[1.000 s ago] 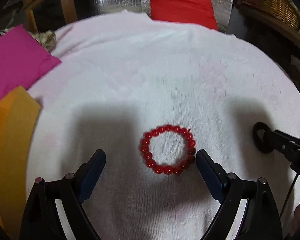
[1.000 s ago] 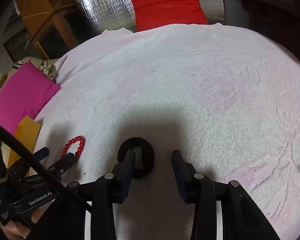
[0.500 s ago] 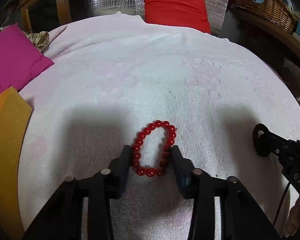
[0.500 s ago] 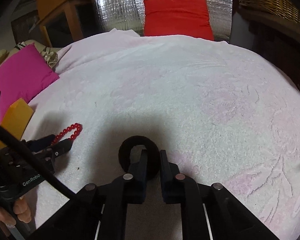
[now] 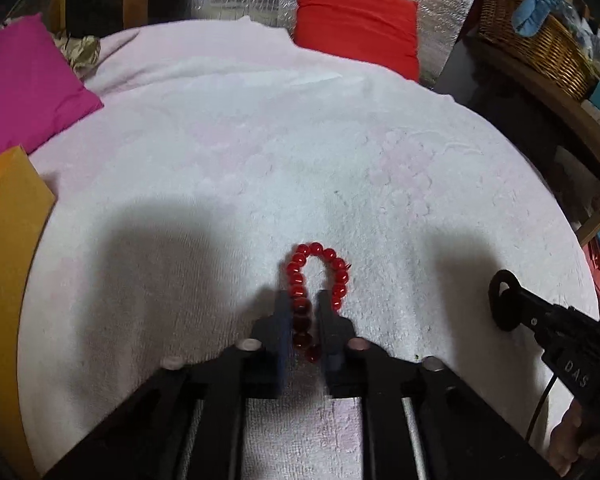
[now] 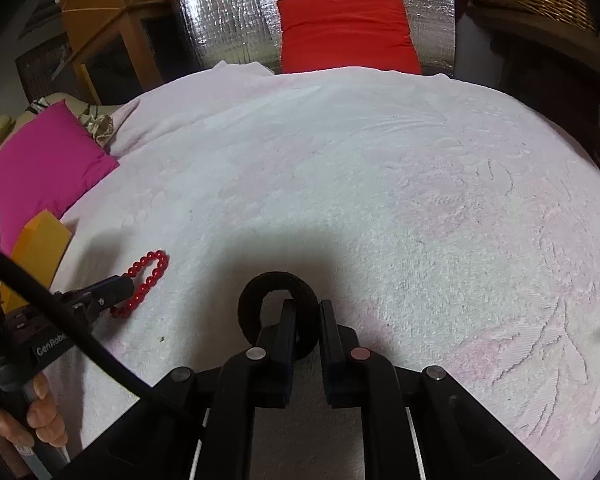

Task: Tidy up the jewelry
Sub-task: 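Close the left tool on the red bead bracelet and lift it, then carry the red bracelet with the left tool while the right tool carries the hair tie to the box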

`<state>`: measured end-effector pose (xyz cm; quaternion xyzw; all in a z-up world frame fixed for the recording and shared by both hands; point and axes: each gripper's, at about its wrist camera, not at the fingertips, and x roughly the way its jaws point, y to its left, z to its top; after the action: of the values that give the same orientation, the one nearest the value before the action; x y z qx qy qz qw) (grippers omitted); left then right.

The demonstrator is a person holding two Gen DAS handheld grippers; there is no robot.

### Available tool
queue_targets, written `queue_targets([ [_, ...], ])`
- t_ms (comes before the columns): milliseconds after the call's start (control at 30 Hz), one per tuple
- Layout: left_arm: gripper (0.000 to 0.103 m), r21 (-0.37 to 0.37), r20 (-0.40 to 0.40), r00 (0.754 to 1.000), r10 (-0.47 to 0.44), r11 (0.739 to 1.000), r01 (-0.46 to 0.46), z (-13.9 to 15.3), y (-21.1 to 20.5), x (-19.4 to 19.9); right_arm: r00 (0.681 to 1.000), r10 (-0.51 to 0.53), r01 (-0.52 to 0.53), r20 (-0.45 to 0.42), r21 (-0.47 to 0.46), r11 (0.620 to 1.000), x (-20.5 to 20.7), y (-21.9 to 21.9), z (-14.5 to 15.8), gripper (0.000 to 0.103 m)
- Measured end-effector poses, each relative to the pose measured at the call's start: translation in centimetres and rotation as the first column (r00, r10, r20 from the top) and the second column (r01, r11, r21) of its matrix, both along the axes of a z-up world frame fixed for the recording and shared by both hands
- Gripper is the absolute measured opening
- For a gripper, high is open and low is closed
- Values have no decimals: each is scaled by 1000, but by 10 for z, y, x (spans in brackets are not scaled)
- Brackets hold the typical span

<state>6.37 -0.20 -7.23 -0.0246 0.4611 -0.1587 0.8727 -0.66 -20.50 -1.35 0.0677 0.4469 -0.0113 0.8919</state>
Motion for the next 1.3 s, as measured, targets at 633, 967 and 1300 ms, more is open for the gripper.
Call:
queue_targets([
  [633,19,33,40,999,-33,999,32,-8,-23,11,1000,-4,4,-7,20,1000,1,-4,-4,12],
  [967,19,32,127,992,-15,999,11,21,-13,-6,999,3,-5,52,40,999,0,9,10,12],
  [1300,19,51,233,971,57,996,-71,50,19,-27,994,44,-50,101,57,997,2,41,18,12],
])
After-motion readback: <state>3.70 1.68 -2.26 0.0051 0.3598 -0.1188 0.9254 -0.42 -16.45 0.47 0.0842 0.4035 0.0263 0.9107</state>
